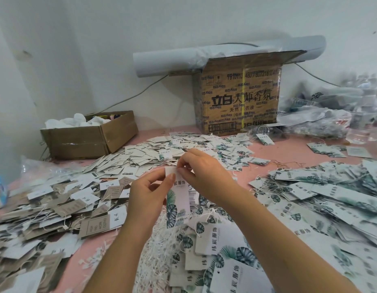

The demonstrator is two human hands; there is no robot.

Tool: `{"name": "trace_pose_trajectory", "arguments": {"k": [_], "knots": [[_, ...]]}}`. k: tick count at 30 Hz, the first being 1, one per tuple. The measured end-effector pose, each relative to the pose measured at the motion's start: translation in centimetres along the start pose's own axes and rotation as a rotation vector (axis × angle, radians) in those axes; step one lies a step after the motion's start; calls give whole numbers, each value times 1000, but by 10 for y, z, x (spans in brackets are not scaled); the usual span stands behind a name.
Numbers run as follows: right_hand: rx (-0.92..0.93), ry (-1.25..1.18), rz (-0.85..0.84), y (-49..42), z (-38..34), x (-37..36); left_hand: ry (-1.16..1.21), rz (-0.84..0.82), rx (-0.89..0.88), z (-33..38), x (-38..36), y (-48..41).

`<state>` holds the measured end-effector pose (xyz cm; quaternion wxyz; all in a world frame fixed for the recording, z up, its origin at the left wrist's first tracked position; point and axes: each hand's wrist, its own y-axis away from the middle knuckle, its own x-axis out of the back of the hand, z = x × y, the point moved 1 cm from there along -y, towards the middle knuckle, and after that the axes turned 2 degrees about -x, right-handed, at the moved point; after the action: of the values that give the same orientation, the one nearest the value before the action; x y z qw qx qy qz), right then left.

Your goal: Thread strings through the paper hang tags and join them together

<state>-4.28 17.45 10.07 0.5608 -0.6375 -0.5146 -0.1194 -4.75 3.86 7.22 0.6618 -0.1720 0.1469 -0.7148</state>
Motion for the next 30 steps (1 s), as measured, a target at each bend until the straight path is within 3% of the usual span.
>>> {"name": "trace_pose_trajectory", "arguments": {"k": [5,12,18,23,30], "knots": [[0,-56,10,-2,3,-2,48,7,43,-3,0,-1],[-64,-345,0,-3,2,-2,463,-93,223,-7,1,-5],[-77,-442,-69,-2,1,-4,468,-71,252,-12,-2,-6],[-247,-393,-172,-1,20,3,474,42,305,-9,-3,-7],[-479,-557,21,2,50,20,644,267,256,-8,5,-9]]}}
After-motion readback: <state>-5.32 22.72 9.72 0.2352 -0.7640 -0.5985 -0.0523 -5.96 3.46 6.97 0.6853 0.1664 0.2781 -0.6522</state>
